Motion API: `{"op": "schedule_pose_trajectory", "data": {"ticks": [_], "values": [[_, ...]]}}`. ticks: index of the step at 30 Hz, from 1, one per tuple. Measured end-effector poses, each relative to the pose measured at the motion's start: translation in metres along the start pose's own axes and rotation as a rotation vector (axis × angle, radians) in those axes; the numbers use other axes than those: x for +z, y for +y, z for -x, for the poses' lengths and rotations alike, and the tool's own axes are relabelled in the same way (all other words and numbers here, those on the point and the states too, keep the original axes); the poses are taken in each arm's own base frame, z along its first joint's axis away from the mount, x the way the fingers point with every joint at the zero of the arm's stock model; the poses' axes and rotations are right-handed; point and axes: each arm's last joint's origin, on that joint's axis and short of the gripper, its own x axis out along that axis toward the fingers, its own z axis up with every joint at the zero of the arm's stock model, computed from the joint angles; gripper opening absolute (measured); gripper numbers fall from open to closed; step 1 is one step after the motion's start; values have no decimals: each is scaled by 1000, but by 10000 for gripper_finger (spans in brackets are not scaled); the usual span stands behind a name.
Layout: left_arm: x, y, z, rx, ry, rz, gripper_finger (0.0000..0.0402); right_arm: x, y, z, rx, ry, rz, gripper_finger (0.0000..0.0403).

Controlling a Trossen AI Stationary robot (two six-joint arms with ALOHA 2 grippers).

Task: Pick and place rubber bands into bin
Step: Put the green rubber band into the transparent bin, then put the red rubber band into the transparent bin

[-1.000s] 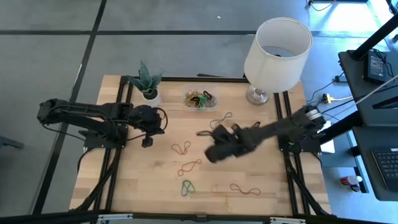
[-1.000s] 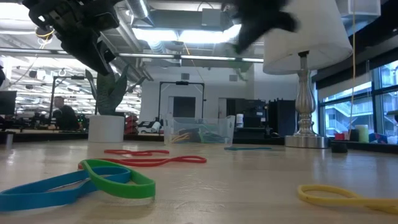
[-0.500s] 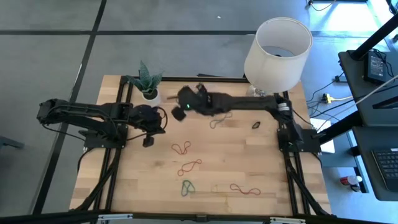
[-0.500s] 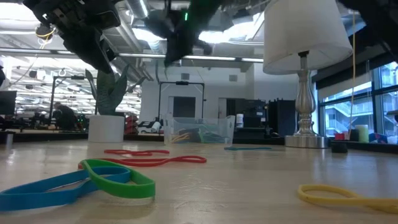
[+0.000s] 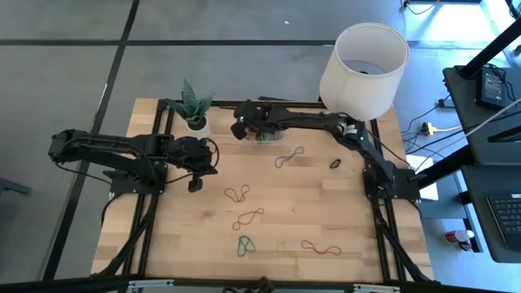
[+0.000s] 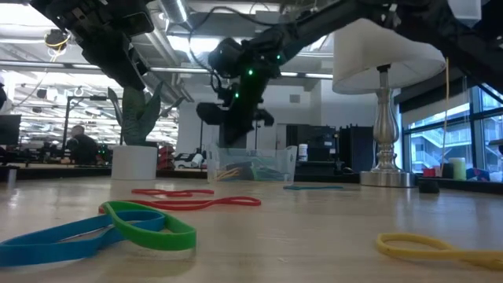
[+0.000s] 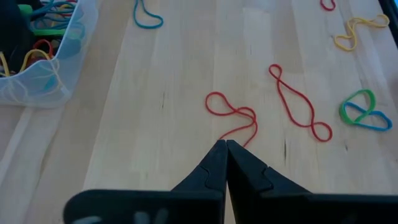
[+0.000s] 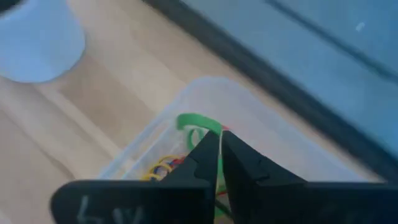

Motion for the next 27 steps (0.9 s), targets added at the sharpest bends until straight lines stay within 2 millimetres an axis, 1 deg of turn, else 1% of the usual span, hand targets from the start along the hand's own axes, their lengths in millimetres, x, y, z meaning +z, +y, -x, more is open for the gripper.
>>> {"op": "schedule_pose_trajectory", "data": {"ticks": [3, 11, 14, 16, 18, 21, 24, 27], "values": [[0, 0, 0, 0, 0, 0, 1, 0, -4, -5, 35, 31, -39, 52], [0, 0, 0, 0, 1, 19, 1, 3, -9, -2, 30, 30, -52, 130], [0, 0, 0, -1, 2, 26, 1, 2, -11, 3, 17, 61, -64, 148], [0, 0, 0, 0, 2, 26, 3, 2, -16, 12, -7, 101, -56, 151], [0, 0, 0, 0, 2, 26, 5, 3, -19, 25, -38, 122, -54, 149], [0, 0, 0, 0, 2, 26, 5, 2, -20, 46, -69, 158, -24, 129], [0, 0, 0, 0, -4, 26, 5, -2, -9, 72, -46, 177, 66, 93], [1, -1, 0, -3, -14, 24, 4, -10, 4, 99, -16, 199, 165, 43]]}}
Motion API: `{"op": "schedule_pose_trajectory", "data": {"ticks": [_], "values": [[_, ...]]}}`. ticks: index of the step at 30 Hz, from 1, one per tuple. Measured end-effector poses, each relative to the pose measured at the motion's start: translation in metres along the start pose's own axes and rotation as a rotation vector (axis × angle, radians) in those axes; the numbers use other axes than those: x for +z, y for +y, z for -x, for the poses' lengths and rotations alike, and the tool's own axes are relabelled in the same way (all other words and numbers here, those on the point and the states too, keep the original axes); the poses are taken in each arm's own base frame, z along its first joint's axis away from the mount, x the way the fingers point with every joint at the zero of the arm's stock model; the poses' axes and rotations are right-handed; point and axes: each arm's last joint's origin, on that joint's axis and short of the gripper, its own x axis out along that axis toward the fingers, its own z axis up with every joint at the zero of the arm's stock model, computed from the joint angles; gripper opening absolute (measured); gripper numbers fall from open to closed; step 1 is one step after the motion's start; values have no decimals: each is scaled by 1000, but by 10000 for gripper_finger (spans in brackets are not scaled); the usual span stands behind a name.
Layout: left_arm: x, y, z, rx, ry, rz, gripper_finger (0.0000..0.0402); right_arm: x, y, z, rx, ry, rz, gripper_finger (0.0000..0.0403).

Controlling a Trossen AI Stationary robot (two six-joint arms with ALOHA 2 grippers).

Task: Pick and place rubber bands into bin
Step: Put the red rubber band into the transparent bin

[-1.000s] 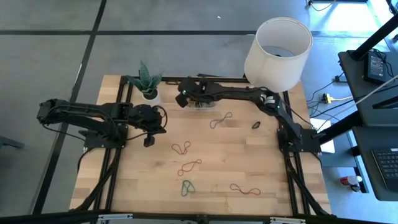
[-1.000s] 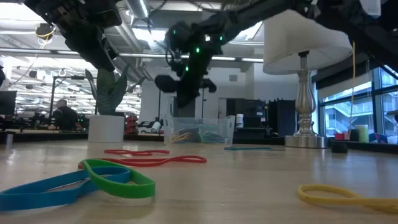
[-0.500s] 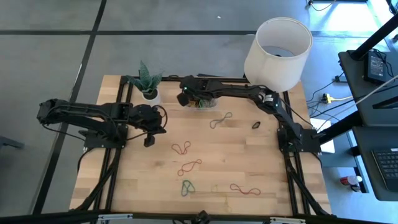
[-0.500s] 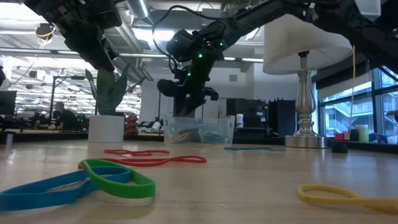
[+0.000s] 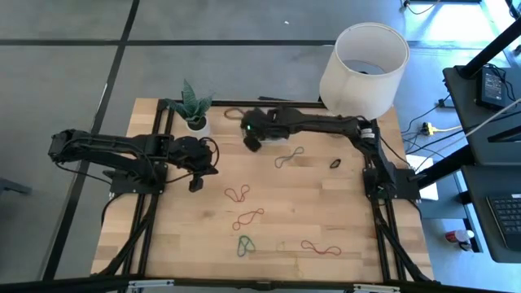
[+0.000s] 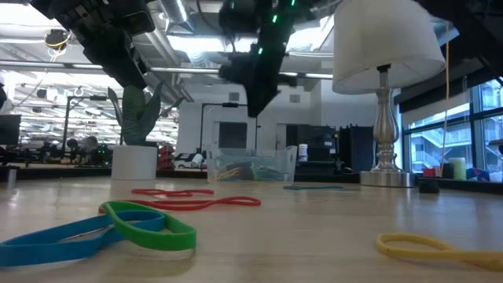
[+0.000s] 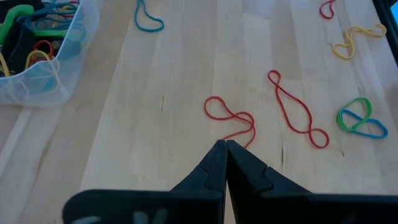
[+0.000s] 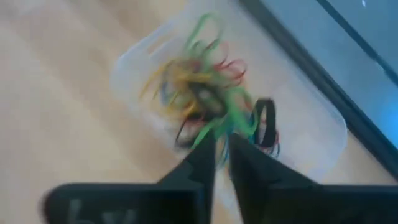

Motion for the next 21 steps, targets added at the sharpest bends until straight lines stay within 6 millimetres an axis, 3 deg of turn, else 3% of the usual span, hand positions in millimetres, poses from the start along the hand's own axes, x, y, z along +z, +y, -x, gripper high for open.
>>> {"op": "schedule_pose_trajectory", "data": {"ticks": [2, 6, 11, 16, 21], "values": [[1, -3, 0, -6, -11, 2, 2, -8, 12, 16, 19, -1, 77, 13], [3, -16, 1, 10, -2, -11, 3, -30, 36, 42, 124, 17, 249, 11], [11, -39, 0, 70, 28, -42, 1, -88, 54, 51, 194, 103, 342, 4], [21, -65, -19, 99, 74, -46, 2, -155, 49, 77, 250, 83, 303, 4], [29, -92, -51, 95, 167, -77, 2, -222, 28, 103, 316, 68, 201, 6]]}}
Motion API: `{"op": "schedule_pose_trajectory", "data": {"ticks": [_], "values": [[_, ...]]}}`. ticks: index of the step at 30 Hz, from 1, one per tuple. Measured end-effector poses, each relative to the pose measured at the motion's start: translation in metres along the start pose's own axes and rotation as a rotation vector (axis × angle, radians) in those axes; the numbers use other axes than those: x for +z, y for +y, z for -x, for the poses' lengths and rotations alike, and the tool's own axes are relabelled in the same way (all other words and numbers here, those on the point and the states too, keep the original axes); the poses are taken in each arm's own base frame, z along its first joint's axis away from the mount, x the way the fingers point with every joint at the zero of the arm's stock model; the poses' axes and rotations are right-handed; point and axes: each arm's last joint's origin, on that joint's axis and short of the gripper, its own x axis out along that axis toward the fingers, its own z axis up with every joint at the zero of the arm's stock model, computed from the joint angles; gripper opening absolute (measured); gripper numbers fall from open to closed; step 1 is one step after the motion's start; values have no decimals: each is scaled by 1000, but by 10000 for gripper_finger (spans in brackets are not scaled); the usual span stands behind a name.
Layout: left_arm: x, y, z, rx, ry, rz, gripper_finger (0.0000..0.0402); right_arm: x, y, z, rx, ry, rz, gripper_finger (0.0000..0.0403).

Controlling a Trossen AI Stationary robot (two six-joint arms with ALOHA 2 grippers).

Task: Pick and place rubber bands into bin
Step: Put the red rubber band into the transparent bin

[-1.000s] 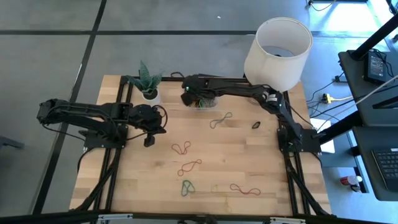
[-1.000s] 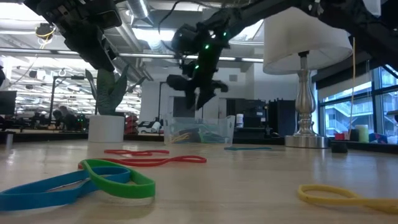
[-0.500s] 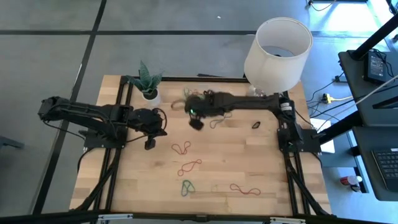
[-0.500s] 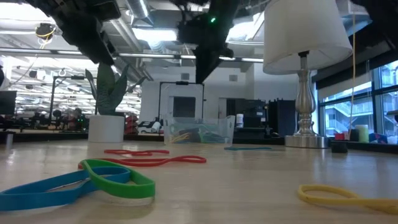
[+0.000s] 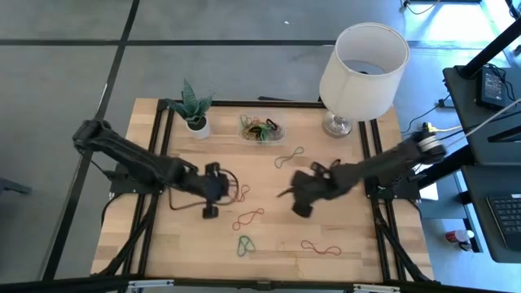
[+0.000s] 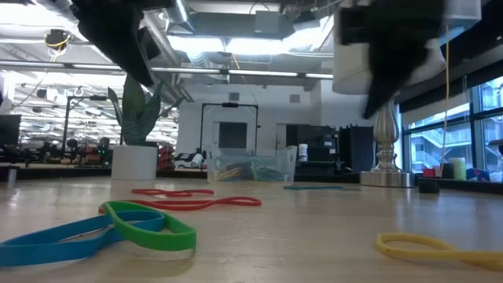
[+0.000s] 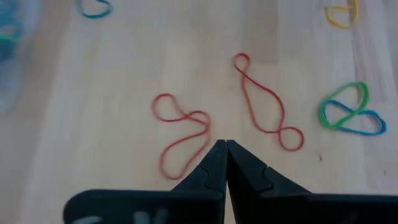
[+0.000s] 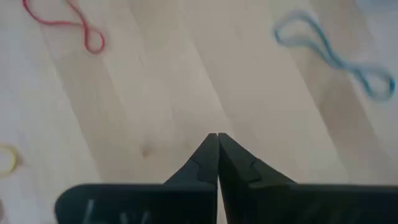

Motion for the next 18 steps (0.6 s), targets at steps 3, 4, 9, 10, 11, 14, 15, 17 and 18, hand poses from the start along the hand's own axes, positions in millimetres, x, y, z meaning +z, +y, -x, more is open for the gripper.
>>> {"op": "schedule_pose_trajectory", "data": {"ticks": [3, 4, 9, 10, 11, 14, 15, 17, 18], "values": [[9, -19, -16, 4, 36, -11, 9, -37, -6, 8, 25, 8, -50, 7], [11, -25, -21, 1, 50, -12, 12, -47, -8, 10, 35, 10, -67, 6], [21, -49, -48, 3, 101, 28, 48, -83, -18, 14, 53, 19, -103, 4], [22, -52, -53, 7, 112, 36, 58, -87, -19, 15, 53, 14, -114, 4], [22, -55, -59, 12, 124, 41, 68, -90, -20, 15, 60, 11, -114, 5], [20, -66, -76, 16, 168, 54, 95, -96, -20, 15, 62, 18, -105, 4], [18, -70, -82, 18, 183, 54, 103, -97, -19, 15, 67, 16, -100, 3], [12, -75, -93, 31, 218, 58, 117, -98, -18, 16, 73, 15, -73, 2], [9, -78, -98, 35, 229, 63, 123, -99, -17, 16, 75, 14, -66, 2]]}}
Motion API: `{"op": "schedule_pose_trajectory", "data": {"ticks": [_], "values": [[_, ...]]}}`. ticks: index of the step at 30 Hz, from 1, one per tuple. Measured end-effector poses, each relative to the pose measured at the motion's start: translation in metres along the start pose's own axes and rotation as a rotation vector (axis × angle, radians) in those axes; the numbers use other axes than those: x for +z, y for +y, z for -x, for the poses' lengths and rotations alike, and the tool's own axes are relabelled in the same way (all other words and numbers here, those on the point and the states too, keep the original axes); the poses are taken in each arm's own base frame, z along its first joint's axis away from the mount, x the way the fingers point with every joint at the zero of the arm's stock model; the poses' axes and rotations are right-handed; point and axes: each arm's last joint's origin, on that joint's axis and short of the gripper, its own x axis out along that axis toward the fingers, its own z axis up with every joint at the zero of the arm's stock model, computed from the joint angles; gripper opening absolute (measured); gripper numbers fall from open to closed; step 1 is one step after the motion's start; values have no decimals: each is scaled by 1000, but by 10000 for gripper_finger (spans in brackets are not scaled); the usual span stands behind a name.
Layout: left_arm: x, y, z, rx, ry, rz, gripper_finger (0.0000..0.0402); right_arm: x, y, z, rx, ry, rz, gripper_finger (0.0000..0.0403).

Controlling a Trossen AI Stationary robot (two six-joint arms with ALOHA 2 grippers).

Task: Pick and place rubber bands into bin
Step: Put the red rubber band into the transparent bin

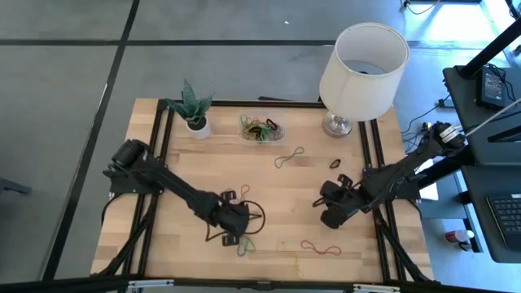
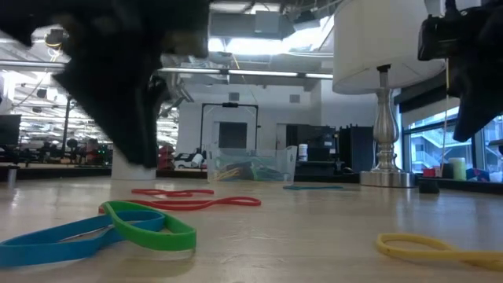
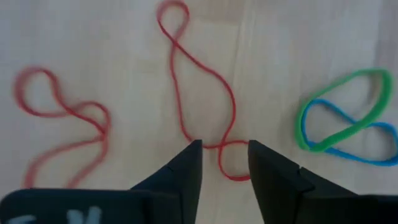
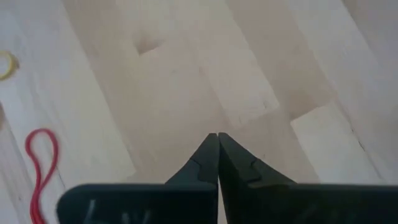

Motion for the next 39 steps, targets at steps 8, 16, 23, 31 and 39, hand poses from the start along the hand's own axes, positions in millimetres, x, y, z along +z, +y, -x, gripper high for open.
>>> {"op": "schedule_pose_trajectory", "data": {"ticks": [8, 16, 23, 31, 39], "values": [[-13, -4, -30, 87, 99, 63, 127, 1, 1, 0, -5, -43, 54, 8], [-12, -5, -36, 68, 121, 87, 15, 3, 1, 0, -20, -73, 72, 9], [19, -10, 11, 20, 133, 94, 3, -1, 3, 1, -18, -68, 165, 6], [85, 20, 76, 65, 22, 72, 2, -26, -6, -29, 121, -110, 113, 2], [153, 105, 124, 185, -174, -40, 2, -40, -16, -44, 328, -208, 9, 2]]}}
